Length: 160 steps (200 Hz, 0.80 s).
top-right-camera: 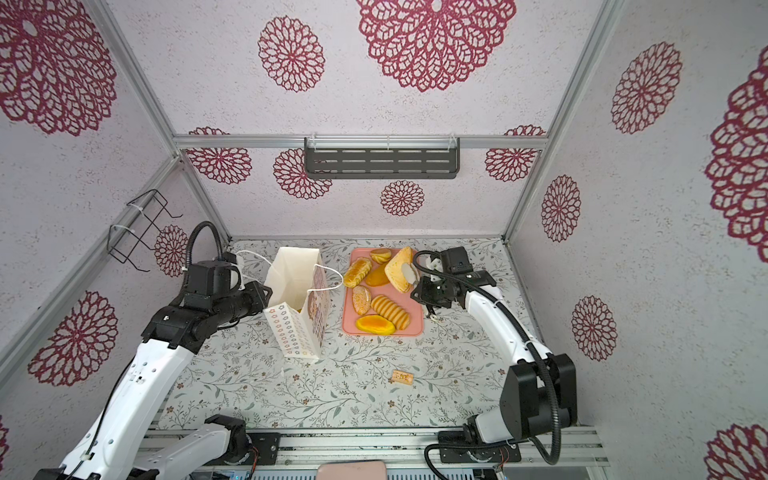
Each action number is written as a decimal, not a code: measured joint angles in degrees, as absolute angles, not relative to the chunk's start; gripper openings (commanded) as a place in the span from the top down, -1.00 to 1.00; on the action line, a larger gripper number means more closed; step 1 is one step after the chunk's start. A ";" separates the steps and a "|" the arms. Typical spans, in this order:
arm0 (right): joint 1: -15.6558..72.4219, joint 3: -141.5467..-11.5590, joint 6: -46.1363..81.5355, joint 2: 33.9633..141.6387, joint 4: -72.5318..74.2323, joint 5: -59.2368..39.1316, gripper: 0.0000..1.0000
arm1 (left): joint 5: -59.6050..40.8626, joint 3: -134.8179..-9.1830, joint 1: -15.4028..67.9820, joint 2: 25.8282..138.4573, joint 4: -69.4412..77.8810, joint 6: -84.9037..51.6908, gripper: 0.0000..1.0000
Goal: Place the fake bread into the paper bag
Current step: 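Lower the tongs onto the tan triangular bread and pinch it, then lift the tan bread with the tongs and carry it over the bag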
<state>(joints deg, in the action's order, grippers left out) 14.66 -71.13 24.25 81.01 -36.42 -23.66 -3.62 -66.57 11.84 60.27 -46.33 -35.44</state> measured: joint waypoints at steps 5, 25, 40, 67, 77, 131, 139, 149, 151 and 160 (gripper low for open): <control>14.66 -71.44 24.64 80.47 -36.42 -23.99 0.68 | -3.64 -66.57 11.84 60.27 -46.26 -35.42 0.76; 14.68 -72.38 25.78 78.17 -36.25 -25.30 0.69 | -3.75 -66.57 11.84 60.27 -46.15 -35.40 0.87; 14.87 -73.12 26.85 76.64 -35.97 -26.44 0.68 | -3.84 -66.57 11.84 60.27 -46.15 -35.42 0.92; 15.73 -74.72 28.62 74.61 -34.57 -28.84 0.68 | -3.97 -66.57 11.84 60.27 -46.15 -35.40 1.00; 16.14 -75.37 29.28 74.04 -33.71 -29.69 0.69 | -4.03 -66.57 11.84 60.27 -46.15 -35.40 1.00; 21.28 -77.52 32.64 72.53 -26.89 -33.76 0.69 | -4.03 -66.57 11.84 60.27 -46.13 -35.40 1.00; 22.22 -77.80 32.99 72.53 -26.22 -34.00 0.69 | -4.03 -66.57 11.84 60.27 -46.15 -35.40 1.00; 23.49 -78.06 33.12 72.53 -25.41 -34.30 0.70 | -4.03 -66.57 11.84 60.27 -46.15 -35.38 1.00; 23.70 -78.13 33.12 72.53 -25.30 -34.35 0.70 | -4.03 -66.57 11.84 60.27 -46.15 -35.40 1.00; 24.80 -78.48 33.15 72.55 -24.86 -34.35 0.70 | -4.03 -66.57 11.84 60.27 -46.15 -35.40 1.00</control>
<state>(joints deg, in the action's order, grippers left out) 24.80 -78.48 33.15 72.55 -24.86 -34.35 -4.03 -66.57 11.84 60.27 -46.15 -35.40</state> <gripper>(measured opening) 0.257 0.036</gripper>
